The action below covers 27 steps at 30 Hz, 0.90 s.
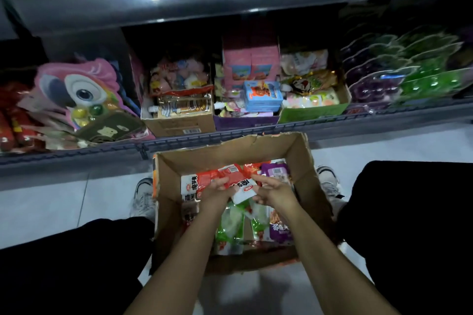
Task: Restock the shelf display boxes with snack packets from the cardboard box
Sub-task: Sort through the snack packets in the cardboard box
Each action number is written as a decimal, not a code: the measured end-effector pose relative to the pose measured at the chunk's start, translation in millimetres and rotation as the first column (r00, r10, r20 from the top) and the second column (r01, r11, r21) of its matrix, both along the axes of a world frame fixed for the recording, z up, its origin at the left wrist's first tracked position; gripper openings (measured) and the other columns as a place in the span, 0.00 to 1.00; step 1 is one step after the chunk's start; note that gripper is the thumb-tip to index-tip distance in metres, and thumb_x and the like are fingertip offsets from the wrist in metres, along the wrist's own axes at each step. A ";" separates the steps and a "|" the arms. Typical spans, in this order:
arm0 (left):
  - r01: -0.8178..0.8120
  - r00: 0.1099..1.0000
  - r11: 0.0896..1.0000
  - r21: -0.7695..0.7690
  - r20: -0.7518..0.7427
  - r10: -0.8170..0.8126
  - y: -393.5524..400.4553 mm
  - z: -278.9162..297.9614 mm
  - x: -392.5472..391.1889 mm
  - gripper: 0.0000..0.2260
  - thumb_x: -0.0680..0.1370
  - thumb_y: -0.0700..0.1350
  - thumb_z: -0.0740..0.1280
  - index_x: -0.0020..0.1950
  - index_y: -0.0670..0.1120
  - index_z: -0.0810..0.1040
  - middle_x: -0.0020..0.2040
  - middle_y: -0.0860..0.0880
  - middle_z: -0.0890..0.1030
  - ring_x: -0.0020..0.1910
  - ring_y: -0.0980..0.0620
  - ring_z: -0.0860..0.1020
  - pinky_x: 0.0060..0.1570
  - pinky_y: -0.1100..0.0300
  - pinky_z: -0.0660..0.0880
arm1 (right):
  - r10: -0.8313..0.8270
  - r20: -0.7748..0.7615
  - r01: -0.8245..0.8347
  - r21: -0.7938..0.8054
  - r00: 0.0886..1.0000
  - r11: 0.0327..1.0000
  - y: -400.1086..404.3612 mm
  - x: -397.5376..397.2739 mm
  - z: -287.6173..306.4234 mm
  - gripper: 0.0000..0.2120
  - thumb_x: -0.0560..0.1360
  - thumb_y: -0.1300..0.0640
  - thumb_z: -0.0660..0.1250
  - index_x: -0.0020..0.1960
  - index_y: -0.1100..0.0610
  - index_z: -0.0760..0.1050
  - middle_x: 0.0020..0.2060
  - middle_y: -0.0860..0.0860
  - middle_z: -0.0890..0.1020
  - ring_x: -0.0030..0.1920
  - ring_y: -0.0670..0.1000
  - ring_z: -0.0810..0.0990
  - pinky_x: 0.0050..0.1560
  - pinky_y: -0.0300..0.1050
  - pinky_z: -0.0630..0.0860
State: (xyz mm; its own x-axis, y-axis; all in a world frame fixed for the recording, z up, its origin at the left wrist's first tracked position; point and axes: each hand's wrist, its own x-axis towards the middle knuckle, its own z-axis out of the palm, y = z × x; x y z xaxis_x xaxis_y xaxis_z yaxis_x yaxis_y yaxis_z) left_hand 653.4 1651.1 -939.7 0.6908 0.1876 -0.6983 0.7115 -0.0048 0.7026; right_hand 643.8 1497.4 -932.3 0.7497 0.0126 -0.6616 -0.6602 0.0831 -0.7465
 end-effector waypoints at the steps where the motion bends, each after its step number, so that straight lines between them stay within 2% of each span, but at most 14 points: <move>1: 0.042 0.998 0.999 0.021 0.037 -0.043 -3.2 12.9 2.1 0.17 0.71 0.40 0.74 0.59 0.45 0.79 0.56 0.44 0.78 0.51 0.49 0.78 0.41 0.64 0.73 | -0.018 0.032 0.018 0.009 0.999 1.000 -3.9 -0.3 9.5 0.14 0.74 0.66 0.67 0.59 0.59 0.78 0.38 0.52 0.83 0.32 0.45 0.80 0.37 0.37 0.76; 5: 0.212 0.957 0.975 0.070 0.187 -0.221 -12.6 72.4 12.0 0.14 0.73 0.46 0.72 0.58 0.45 0.80 0.51 0.48 0.82 0.42 0.55 0.78 0.36 0.67 0.74 | -0.110 0.132 0.100 0.081 0.985 0.992 -17.3 -0.8 46.9 0.11 0.74 0.62 0.68 0.56 0.62 0.80 0.36 0.54 0.84 0.36 0.47 0.81 0.45 0.40 0.75; 7: 0.288 0.927 0.953 0.092 0.222 -0.301 -12.8 101.2 16.7 0.15 0.72 0.48 0.73 0.57 0.46 0.81 0.48 0.51 0.82 0.41 0.58 0.79 0.36 0.69 0.74 | -0.133 0.173 0.116 0.108 0.976 0.987 -23.1 0.2 67.8 0.10 0.74 0.61 0.68 0.54 0.60 0.81 0.36 0.52 0.84 0.38 0.46 0.81 0.46 0.40 0.74; 9: 0.378 0.886 0.920 0.106 0.248 -0.392 -10.3 127.6 20.5 0.17 0.71 0.49 0.74 0.59 0.47 0.80 0.51 0.52 0.81 0.43 0.58 0.79 0.37 0.70 0.74 | -0.145 0.209 0.117 0.137 0.967 0.984 -27.1 1.1 90.0 0.09 0.74 0.61 0.68 0.54 0.59 0.80 0.41 0.53 0.85 0.42 0.48 0.82 0.48 0.40 0.75; 11: 0.458 0.844 0.884 0.097 0.264 -0.466 -5.9 152.7 22.6 0.22 0.68 0.51 0.75 0.60 0.47 0.78 0.54 0.52 0.81 0.48 0.56 0.79 0.46 0.68 0.75 | -0.156 0.250 0.118 0.163 0.956 0.980 -28.7 2.7 112.6 0.11 0.73 0.61 0.68 0.56 0.61 0.80 0.45 0.55 0.84 0.45 0.50 0.82 0.51 0.42 0.76; 13: 0.515 0.800 0.844 0.153 0.268 -0.537 0.0 175.4 26.2 0.26 0.66 0.54 0.75 0.62 0.48 0.78 0.56 0.53 0.80 0.53 0.55 0.78 0.58 0.60 0.73 | -0.143 0.297 0.098 0.161 0.944 0.982 -27.3 4.6 137.7 0.12 0.74 0.61 0.68 0.56 0.61 0.79 0.47 0.55 0.84 0.47 0.50 0.81 0.52 0.41 0.76; 15: 0.529 0.759 0.817 0.229 0.302 -0.576 7.0 198.1 29.2 0.21 0.68 0.55 0.73 0.59 0.50 0.79 0.55 0.55 0.79 0.54 0.55 0.76 0.58 0.61 0.72 | -0.113 0.357 0.063 0.149 0.927 0.987 -24.8 6.9 164.1 0.11 0.75 0.62 0.67 0.56 0.61 0.79 0.46 0.54 0.84 0.45 0.48 0.82 0.50 0.38 0.77; 18: 0.516 0.729 0.820 0.247 0.377 -0.572 16.3 228.0 33.2 0.12 0.69 0.58 0.71 0.49 0.56 0.81 0.52 0.54 0.82 0.50 0.56 0.79 0.54 0.63 0.74 | -0.057 0.463 0.024 0.077 0.885 0.997 -19.7 12.4 198.7 0.09 0.75 0.61 0.66 0.54 0.58 0.80 0.44 0.53 0.84 0.43 0.46 0.82 0.43 0.34 0.77; 22: 0.463 0.728 0.852 0.245 0.442 -0.523 25.0 260.4 39.5 0.21 0.65 0.65 0.66 0.47 0.51 0.83 0.45 0.49 0.84 0.45 0.53 0.82 0.48 0.59 0.78 | 0.015 0.612 0.049 -0.088 0.791 0.995 -7.6 24.5 236.7 0.05 0.75 0.58 0.67 0.46 0.56 0.82 0.36 0.52 0.83 0.35 0.45 0.80 0.37 0.35 0.75; 25: 0.378 0.766 0.920 0.106 0.522 -0.375 27.1 277.3 45.0 0.25 0.63 0.64 0.67 0.46 0.44 0.82 0.42 0.45 0.84 0.42 0.51 0.82 0.46 0.56 0.80 | 0.059 0.695 0.114 -0.201 0.717 0.973 2.0 35.2 262.7 0.07 0.75 0.55 0.68 0.40 0.55 0.81 0.30 0.49 0.81 0.30 0.42 0.78 0.34 0.33 0.73; 27: 0.347 0.771 0.936 0.055 0.552 -0.318 26.7 284.3 49.9 0.26 0.65 0.64 0.66 0.49 0.44 0.81 0.43 0.45 0.84 0.43 0.52 0.83 0.46 0.56 0.81 | 0.088 0.727 0.151 -0.256 0.681 0.955 7.2 44.0 277.7 0.10 0.75 0.53 0.68 0.38 0.56 0.80 0.28 0.48 0.79 0.28 0.41 0.76 0.31 0.34 0.72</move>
State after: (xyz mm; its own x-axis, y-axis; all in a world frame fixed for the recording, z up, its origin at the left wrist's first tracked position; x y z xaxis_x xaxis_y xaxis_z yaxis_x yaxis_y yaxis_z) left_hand 703.3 1677.8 -655.3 0.9707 -0.1483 -0.1892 0.1712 -0.1262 0.9771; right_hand 687.8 1504.6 -654.5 0.9866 -0.1100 0.1208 0.0984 -0.1902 -0.9768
